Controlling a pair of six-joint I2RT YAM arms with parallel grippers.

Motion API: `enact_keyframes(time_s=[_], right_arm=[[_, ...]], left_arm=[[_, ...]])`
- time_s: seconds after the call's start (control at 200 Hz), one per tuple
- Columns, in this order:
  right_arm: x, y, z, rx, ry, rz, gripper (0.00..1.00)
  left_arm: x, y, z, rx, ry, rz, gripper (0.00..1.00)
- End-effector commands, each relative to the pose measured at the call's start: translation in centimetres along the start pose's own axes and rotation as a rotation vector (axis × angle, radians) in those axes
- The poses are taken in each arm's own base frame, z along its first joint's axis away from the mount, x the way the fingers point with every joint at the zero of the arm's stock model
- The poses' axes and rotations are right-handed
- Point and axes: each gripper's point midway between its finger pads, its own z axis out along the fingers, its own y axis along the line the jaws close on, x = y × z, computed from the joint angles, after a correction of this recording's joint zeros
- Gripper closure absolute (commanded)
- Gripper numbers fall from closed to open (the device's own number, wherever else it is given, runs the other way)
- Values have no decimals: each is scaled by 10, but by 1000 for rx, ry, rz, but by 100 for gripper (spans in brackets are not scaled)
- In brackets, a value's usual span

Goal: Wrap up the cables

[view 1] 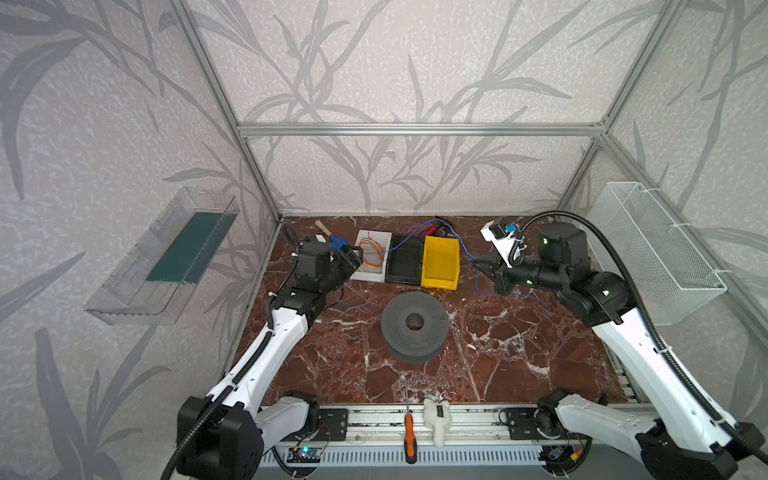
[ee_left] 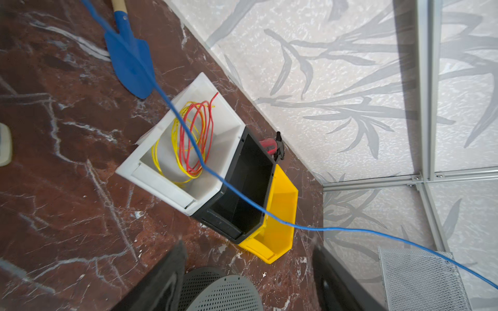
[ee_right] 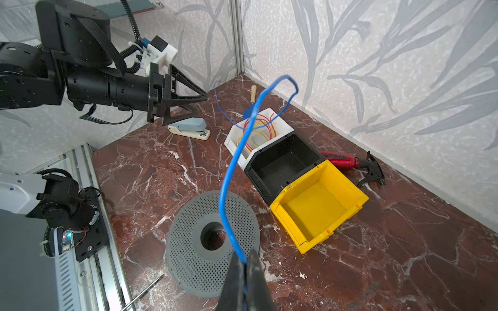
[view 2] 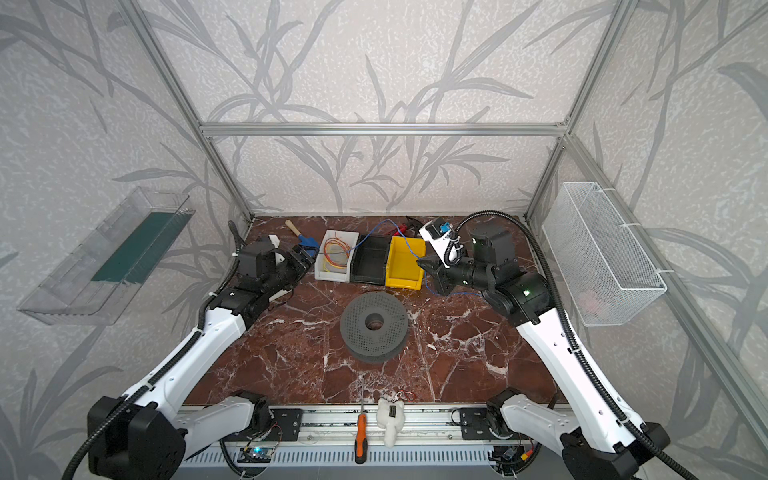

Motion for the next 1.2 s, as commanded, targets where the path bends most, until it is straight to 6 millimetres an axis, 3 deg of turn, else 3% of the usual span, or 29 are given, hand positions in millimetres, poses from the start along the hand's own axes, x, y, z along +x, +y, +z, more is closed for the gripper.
enact_keyframes(time_s=[0.0,0.175,0.345,0.595,1.05,1.194], right_arm=[[-4,5,-5,-16,-16,19,100],[-4,7,-6,-25,-31,25,100],[-11,18,-13,-75,-55,13,100],[-16,33,-31,-120,-78,8,100],[-17,40,-44,-124,-109,2,100],[-16,43,-46,-133,-110,-11,100]], left_arm=[[-2,-11,1,46,9,-24,25],[8,5,4,23,27,-63,25],[-4,9,7,2,-36,-1,22],[-6,18,35,17,-36,-43,24],[-15,22,47,26,-60,-69,29],[-20,20,50,28,-72,-67,41]])
